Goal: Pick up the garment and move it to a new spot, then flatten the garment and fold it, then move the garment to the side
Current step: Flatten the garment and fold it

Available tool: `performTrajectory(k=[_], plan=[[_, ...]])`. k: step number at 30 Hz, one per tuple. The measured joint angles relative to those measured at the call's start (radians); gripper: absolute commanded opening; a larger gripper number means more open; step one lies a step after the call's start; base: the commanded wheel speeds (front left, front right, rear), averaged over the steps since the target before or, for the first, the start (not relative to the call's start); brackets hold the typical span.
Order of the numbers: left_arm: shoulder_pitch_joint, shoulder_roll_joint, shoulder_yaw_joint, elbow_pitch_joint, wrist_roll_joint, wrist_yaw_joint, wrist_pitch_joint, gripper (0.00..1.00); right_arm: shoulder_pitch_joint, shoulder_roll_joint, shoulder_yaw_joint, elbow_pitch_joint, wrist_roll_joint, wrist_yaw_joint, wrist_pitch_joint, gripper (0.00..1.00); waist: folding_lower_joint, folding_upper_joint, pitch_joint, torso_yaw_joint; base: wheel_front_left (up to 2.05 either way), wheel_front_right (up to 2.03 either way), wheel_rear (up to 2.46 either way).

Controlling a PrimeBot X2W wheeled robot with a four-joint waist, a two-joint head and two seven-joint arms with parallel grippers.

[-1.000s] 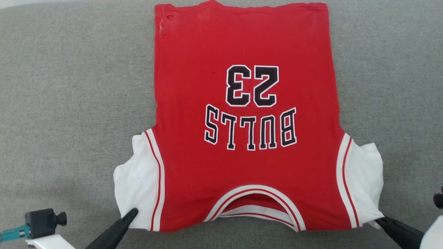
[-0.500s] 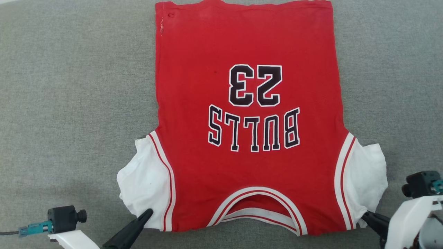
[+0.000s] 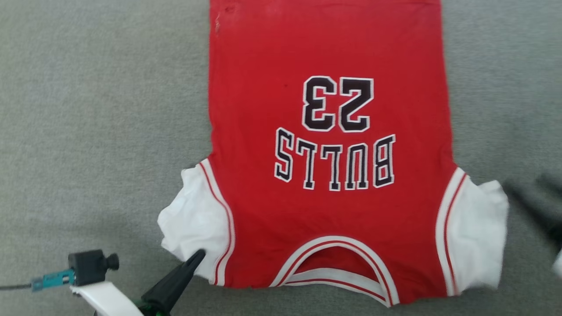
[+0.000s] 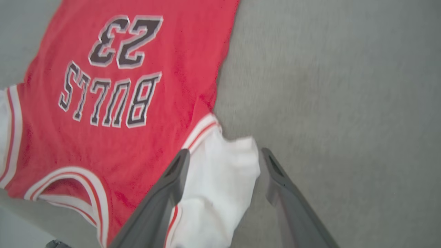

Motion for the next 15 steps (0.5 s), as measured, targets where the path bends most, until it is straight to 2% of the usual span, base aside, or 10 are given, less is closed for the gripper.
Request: performTrajectory(k=[3,6,10,15], plan=[[-0.034,0.001,-0.011,-0.028,0.016,0.000,-0.001,0.00,-0.144,-0.023,-0.057,-0.008,-0.024,0.000,0.042,1.00,0.0000,0.0000,0.018,0.020,0.00,0.00,0.00],[-0.072,-0.002,-0.031,-0.052,0.029,0.000,0.001,0.00,-0.340,-0.024,-0.061,0.063,-0.096,0.000,0.059,1.00,0.0000,0.0000,0.045,0.045,0.00,0.00,0.00],[-0.126,-0.005,-0.068,-0.077,0.058,0.000,0.010,0.00,-0.586,-0.036,-0.002,0.253,-0.237,0.000,0.045,1.00,0.0000,-0.0001,0.088,0.087,0.00,0.00,0.00],[-0.162,-0.013,-0.113,-0.105,0.070,0.000,-0.011,0.00,-0.775,-0.034,0.037,0.514,-0.376,0.000,0.022,1.00,0.0001,0.0000,0.128,0.156,0.00,0.00,0.00]])
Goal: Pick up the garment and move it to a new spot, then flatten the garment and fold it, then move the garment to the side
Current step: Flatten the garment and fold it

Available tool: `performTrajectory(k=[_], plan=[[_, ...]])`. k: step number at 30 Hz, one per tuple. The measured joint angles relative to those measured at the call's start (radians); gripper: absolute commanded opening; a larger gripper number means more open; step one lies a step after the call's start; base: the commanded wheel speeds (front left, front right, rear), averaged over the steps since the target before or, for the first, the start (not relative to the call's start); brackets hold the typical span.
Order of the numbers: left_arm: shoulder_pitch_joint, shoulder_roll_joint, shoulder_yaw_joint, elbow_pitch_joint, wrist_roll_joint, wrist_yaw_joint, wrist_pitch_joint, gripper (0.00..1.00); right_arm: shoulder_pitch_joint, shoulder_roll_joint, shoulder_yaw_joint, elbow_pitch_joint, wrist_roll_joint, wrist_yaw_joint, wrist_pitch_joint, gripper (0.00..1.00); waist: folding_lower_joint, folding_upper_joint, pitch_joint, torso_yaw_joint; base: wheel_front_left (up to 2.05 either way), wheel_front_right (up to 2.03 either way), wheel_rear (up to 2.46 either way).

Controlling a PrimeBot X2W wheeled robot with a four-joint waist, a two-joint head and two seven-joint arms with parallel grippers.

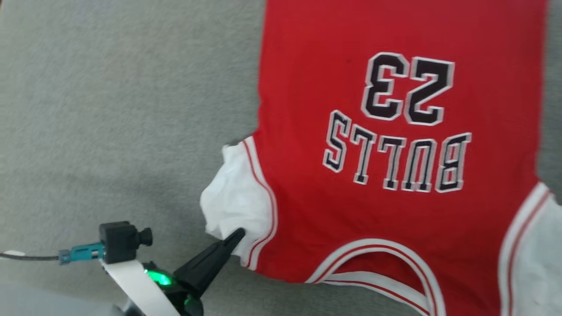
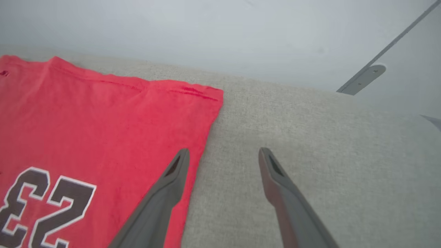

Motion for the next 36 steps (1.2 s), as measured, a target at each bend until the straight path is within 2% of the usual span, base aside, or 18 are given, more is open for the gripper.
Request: performTrajectory(k=[8,14,15,16,17,22,27,31,36], plan=[[-0.087,-0.003,-0.072,-0.030,0.015,0.000,-0.031,0.00,-0.218,0.031,-0.047,0.277,-0.176,0.000,0.070,1.00,0.0000,0.0000,0.087,0.085,0.00,0.00,0.00],[-0.130,-0.004,-0.117,-0.031,0.015,0.000,-0.050,0.00,-0.286,0.049,-0.049,0.342,-0.245,0.000,0.099,1.00,0.0000,0.0000,0.130,0.115,0.00,0.00,0.00],[-0.139,-0.005,-0.125,-0.030,0.014,0.000,-0.052,0.00,-0.296,0.053,-0.052,0.350,-0.248,0.000,0.102,0.75,-0.0001,0.0000,0.137,0.117,0.00,0.00,0.00],[-0.147,-0.006,-0.131,-0.029,0.011,0.000,-0.056,0.00,-0.303,0.054,-0.049,0.356,-0.255,0.000,0.102,0.27,0.0000,0.0000,0.141,0.119,0.00,0.00,0.00],[-0.154,-0.006,-0.136,-0.026,0.008,0.000,-0.060,0.00,-0.306,0.056,-0.043,0.359,-0.257,0.000,0.100,0.00,0.0000,0.0000,0.144,0.119,0.00,0.00,0.00],[-0.180,-0.003,-0.163,-0.009,-0.001,0.000,-0.072,0.00,-0.313,0.068,-0.024,0.386,-0.244,0.000,0.076,0.00,0.0000,0.0000,0.135,0.103,0.00,0.00,0.00],[-0.189,0.006,-0.166,0.015,-0.018,0.000,-0.084,0.00,-0.247,0.036,0.033,0.367,-0.181,0.000,0.060,0.00,-0.0001,0.0000,0.089,0.079,0.00,0.00,0.00],[-0.175,0.016,-0.157,0.041,-0.040,0.000,-0.088,0.00,-0.121,-0.022,0.108,0.273,-0.047,0.000,0.109,0.00,0.0000,0.0000,0.035,0.054,0.00,0.00,0.00],[-0.130,0.024,-0.137,0.079,-0.052,0.000,-0.091,0.00,0.150,-0.123,0.144,0.061,0.125,0.000,0.206,0.00,0.0000,0.0000,-0.038,0.014,0.00,0.00,0.00]])
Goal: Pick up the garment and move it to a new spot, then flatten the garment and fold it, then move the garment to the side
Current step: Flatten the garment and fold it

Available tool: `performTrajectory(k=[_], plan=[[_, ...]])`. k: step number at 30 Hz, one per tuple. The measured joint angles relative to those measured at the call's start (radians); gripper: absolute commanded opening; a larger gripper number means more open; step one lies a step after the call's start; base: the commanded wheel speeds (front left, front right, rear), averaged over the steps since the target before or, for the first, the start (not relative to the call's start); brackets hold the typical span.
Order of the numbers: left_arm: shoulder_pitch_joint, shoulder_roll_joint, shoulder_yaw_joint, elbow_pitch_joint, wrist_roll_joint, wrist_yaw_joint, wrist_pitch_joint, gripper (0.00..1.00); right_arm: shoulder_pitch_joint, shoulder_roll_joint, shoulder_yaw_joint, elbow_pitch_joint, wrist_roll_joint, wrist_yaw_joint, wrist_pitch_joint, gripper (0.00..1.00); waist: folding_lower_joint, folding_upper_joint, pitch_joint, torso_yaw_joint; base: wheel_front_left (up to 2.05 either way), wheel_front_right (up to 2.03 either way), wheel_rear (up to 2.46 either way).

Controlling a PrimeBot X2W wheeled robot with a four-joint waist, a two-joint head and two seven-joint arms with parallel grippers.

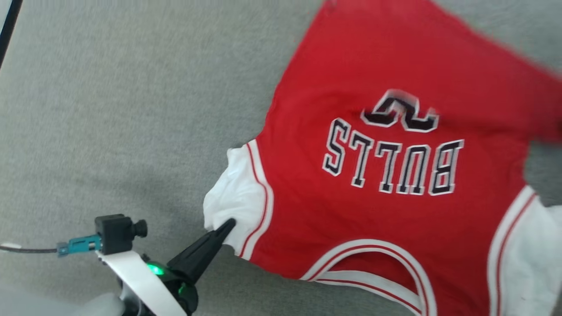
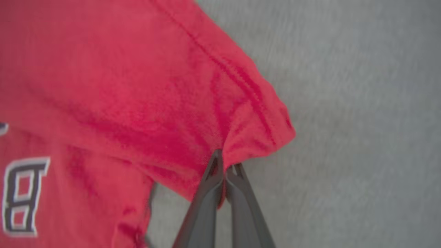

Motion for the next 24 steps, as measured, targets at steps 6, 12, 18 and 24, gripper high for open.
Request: performTrajectory(k=[6,12,18,24], plan=[[0.073,-0.014,0.073,0.044,-0.003,0.000,-0.001,0.00,0.396,0.007,-0.045,-0.266,0.142,0.000,0.066,0.00,0.0000,0.0000,-0.073,-0.056,0.00,0.00,0.00],[0.146,-0.021,0.161,0.090,0.009,0.000,-0.001,0.00,0.772,0.090,-0.025,-0.495,0.221,0.000,0.121,0.00,0.0000,0.0000,-0.125,-0.127,0.00,0.00,0.00],[0.170,-0.020,0.198,0.097,0.012,0.000,-0.001,0.00,0.929,0.142,0.033,-0.551,0.238,0.000,0.117,0.00,0.0000,0.0001,-0.143,-0.172,0.00,0.00,0.00],[0.183,-0.021,0.210,0.096,0.017,0.000,-0.001,0.00,0.907,0.154,0.021,-0.559,0.218,0.000,0.023,1.00,0.0000,0.0000,-0.144,-0.196,0.00,0.00,0.00]])
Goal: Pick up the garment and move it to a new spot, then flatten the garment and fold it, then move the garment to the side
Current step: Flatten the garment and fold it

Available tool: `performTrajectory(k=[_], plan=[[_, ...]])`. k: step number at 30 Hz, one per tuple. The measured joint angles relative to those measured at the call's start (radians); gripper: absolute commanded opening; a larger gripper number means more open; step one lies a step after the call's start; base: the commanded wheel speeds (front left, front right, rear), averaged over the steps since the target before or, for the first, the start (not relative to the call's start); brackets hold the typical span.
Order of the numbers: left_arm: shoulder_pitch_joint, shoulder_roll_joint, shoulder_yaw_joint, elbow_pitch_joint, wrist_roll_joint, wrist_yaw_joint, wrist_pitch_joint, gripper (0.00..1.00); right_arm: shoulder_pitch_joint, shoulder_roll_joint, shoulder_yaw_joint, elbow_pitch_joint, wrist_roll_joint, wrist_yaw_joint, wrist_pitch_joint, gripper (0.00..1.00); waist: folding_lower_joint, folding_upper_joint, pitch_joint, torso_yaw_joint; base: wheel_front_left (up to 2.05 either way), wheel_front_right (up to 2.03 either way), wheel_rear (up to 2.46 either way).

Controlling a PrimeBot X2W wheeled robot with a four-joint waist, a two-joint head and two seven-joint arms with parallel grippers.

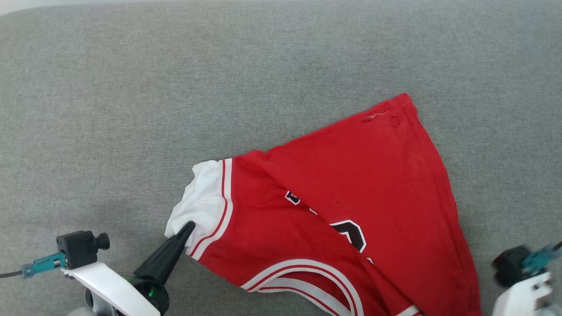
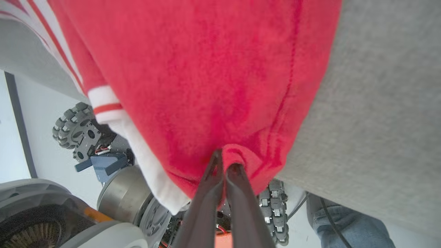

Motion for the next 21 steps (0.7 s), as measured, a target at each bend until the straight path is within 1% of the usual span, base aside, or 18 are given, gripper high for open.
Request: performTrajectory(k=[3,6,8,11,13,14,16,18,21], plan=[[0.000,-0.004,0.011,0.002,0.006,0.000,0.000,0.00,-0.031,-0.019,-0.065,-0.038,0.009,0.000,-0.023,1.00,0.0000,0.0000,0.003,-0.001,0.00,0.00,0.00],[0.000,-0.012,0.013,0.000,0.018,0.000,0.000,0.00,-0.104,-0.046,-0.154,-0.100,0.024,0.000,-0.023,1.00,0.0000,0.0000,0.010,0.004,0.00,0.00,0.00],[-0.002,-0.019,0.012,-0.002,0.021,0.000,0.000,0.00,-0.188,-0.049,-0.206,-0.117,0.027,0.000,-0.035,1.00,0.0000,0.0000,0.018,0.011,0.00,0.00,0.00],[-0.019,-0.030,0.006,-0.005,0.026,0.000,0.000,0.00,-0.342,-0.053,-0.225,-0.091,-0.001,0.000,-0.068,1.00,0.0000,0.0000,0.033,0.026,0.00,0.00,0.00],[-0.038,-0.039,0.003,-0.005,0.027,0.000,0.000,0.00,-0.438,-0.057,-0.188,-0.037,-0.033,0.000,-0.097,1.00,0.0000,0.0000,0.045,0.039,0.00,0.00,0.00],[-0.044,-0.043,0.003,-0.006,0.027,0.000,0.000,0.00,-0.487,-0.045,-0.168,-0.001,-0.050,0.000,-0.120,1.00,0.0000,0.0000,0.052,0.045,0.00,0.00,0.00],[-0.055,-0.055,0.002,-0.007,0.027,0.000,0.000,0.00,-0.581,-0.037,-0.102,0.087,-0.087,0.000,-0.156,1.00,0.0000,-0.0001,0.067,0.056,0.00,0.00,0.00],[-0.071,-0.066,-0.005,-0.010,0.027,0.000,0.000,0.00,-0.652,-0.030,-0.033,0.182,-0.125,0.000,-0.179,1.00,0.0000,0.0000,0.084,0.069,0.00,0.00,0.00],[-0.092,-0.078,-0.025,-0.009,0.028,0.000,0.000,0.00,-0.726,-0.020,0.040,0.314,-0.158,0.000,-0.190,1.00,0.0000,0.0000,0.105,0.094,0.00,0.00,0.00]])
